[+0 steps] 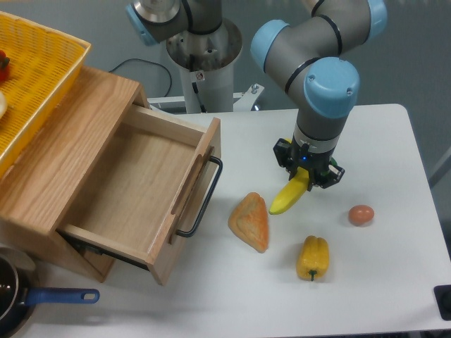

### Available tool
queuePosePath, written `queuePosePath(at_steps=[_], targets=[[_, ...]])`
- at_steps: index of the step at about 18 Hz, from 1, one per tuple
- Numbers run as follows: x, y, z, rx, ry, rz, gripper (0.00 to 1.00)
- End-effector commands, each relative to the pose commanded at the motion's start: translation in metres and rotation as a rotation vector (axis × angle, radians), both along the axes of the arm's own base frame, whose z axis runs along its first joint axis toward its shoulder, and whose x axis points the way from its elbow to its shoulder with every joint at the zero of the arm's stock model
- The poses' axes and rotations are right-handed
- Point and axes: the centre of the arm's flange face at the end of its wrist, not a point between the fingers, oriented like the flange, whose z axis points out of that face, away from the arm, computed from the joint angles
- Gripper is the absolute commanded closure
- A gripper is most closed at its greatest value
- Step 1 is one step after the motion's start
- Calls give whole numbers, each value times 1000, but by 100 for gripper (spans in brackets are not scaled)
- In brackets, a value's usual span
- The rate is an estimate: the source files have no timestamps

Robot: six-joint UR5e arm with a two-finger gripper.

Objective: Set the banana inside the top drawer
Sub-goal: 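Close the gripper on the yellow banana lying on the table, then lift the banana and carry it toward the open wooden drawer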

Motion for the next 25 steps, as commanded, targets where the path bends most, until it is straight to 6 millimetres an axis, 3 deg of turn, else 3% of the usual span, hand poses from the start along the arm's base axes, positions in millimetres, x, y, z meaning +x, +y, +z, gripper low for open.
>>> queuePosePath(at_steps=[9, 11, 16, 25], targets=[[-4, -3, 7, 12, 5, 21, 72], [0, -6, 16, 17, 13, 24, 72], [5, -7, 17, -5, -10, 28, 72], [46, -22, 61, -31, -78, 92, 72]])
